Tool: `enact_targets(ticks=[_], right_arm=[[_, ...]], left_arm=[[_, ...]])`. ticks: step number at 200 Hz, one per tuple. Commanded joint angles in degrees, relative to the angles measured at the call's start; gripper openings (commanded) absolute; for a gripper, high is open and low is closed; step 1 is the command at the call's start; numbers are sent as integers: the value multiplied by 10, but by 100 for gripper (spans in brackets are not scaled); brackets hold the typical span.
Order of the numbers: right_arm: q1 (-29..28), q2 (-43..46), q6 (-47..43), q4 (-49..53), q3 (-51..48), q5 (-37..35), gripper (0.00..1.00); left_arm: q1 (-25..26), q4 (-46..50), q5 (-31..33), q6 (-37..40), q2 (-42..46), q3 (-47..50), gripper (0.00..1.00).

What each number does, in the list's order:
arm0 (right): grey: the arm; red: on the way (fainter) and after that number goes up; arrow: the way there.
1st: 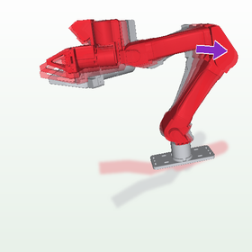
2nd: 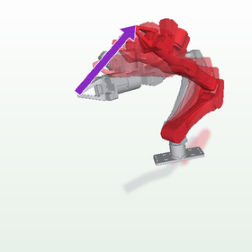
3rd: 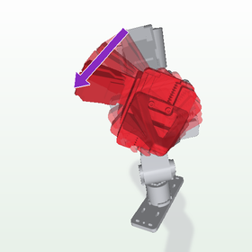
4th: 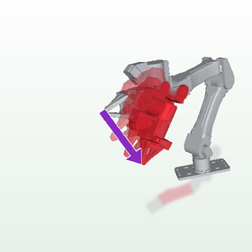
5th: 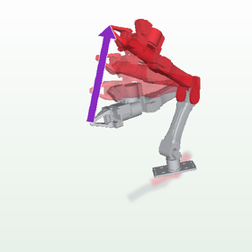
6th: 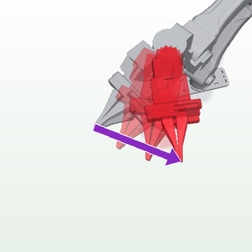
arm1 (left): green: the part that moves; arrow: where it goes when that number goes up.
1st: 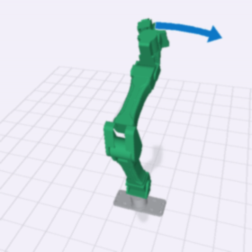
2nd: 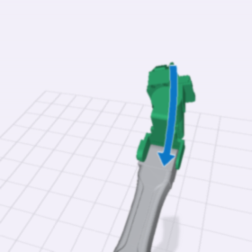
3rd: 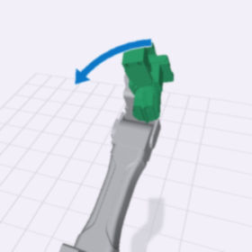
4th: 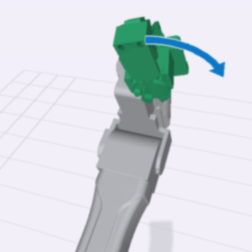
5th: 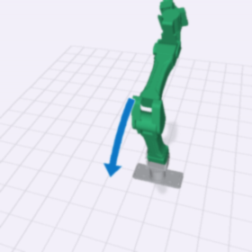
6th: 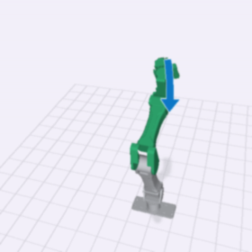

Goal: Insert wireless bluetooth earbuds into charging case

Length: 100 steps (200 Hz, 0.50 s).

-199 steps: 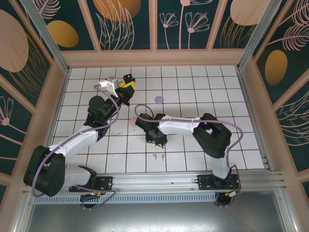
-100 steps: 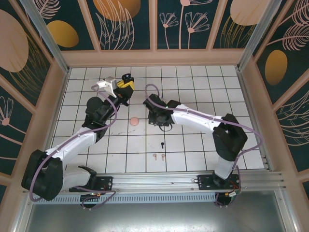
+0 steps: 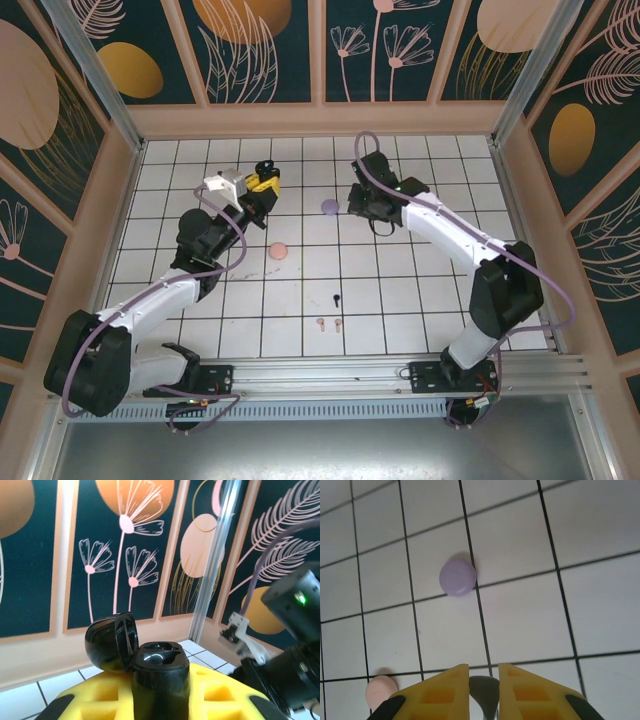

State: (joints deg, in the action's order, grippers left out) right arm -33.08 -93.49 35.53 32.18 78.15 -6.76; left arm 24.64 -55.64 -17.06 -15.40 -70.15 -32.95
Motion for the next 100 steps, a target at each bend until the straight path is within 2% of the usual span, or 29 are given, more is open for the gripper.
enact_targets(ticks=[1,58,100], right_arm=[[14,27,-54,-21,39,23,17],[14,65,-132,-66,68,57,17],[14,99,-192,-104,72,118,18]], left_arm=[[-3,-96,-50,46,-10,24,0],[7,-206,-105,101,-72,71,0],[26,-284,-126,108,-136,62,0]])
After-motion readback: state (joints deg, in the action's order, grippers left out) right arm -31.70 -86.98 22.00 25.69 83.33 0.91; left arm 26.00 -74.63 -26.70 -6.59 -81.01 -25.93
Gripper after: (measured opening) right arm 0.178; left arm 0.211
